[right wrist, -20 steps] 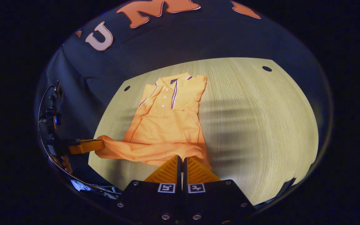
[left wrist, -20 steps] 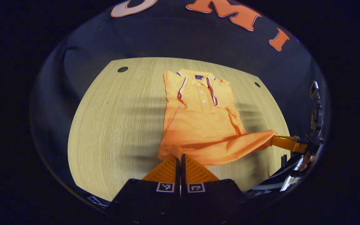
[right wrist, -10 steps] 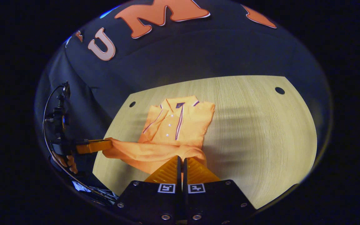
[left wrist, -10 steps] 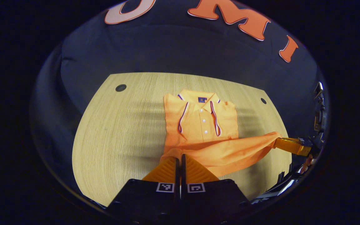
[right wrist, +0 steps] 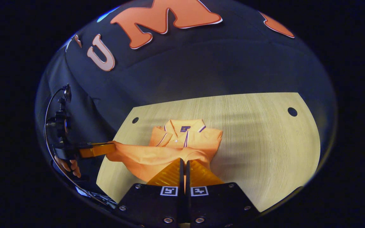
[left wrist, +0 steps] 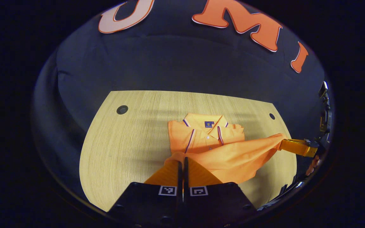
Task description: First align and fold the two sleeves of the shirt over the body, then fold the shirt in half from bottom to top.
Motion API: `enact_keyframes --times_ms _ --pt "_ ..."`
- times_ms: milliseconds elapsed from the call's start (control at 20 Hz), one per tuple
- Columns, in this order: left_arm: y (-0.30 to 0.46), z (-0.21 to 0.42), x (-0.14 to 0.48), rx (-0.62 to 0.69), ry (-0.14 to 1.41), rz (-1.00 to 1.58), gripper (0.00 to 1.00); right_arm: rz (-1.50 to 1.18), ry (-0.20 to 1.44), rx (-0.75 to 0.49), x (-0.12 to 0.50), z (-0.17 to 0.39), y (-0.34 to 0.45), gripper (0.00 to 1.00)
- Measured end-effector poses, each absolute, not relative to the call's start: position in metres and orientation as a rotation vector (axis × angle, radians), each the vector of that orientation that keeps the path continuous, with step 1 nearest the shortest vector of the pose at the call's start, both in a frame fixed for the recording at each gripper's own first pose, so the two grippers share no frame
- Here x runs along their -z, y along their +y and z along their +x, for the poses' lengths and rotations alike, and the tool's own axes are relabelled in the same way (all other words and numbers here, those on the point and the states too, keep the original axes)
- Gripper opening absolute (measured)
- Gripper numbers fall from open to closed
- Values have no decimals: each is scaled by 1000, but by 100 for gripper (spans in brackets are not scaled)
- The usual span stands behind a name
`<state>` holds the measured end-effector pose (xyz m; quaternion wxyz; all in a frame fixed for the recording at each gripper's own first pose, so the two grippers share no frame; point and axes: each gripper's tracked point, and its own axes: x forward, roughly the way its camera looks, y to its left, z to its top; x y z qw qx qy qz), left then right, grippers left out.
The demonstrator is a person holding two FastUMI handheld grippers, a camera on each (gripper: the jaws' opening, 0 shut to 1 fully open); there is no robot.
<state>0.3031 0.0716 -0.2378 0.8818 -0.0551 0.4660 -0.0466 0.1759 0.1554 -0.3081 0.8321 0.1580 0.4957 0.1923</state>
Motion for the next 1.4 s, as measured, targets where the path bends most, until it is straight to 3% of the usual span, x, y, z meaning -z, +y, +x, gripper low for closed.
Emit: enact_keyframes --times_ms 300,700,950,1050,1200,1250,1350,1400 --pt "88 356 285 168 1042 -45 1 344 1108 -328 334 205 163 1" --pt "97 411 329 161 1069 -27 1 321 1170 -256 385 238 157 1" --pt "95 428 344 152 1067 -8 7 361 1170 -214 400 260 155 1" --pt "96 435 340 129 1043 -1 21 413 1170 -199 399 267 159 2" --pt "98 442 318 102 974 18 91 451 1141 -179 393 275 157 16" --pt "99 439 312 101 950 14 99 441 1121 -173 389 277 153 27" --pt "104 436 288 90 908 3 98 418 1082 -164 380 278 145 54" --pt "102 435 274 86 886 -12 99 409 1064 -159 371 276 144 62"
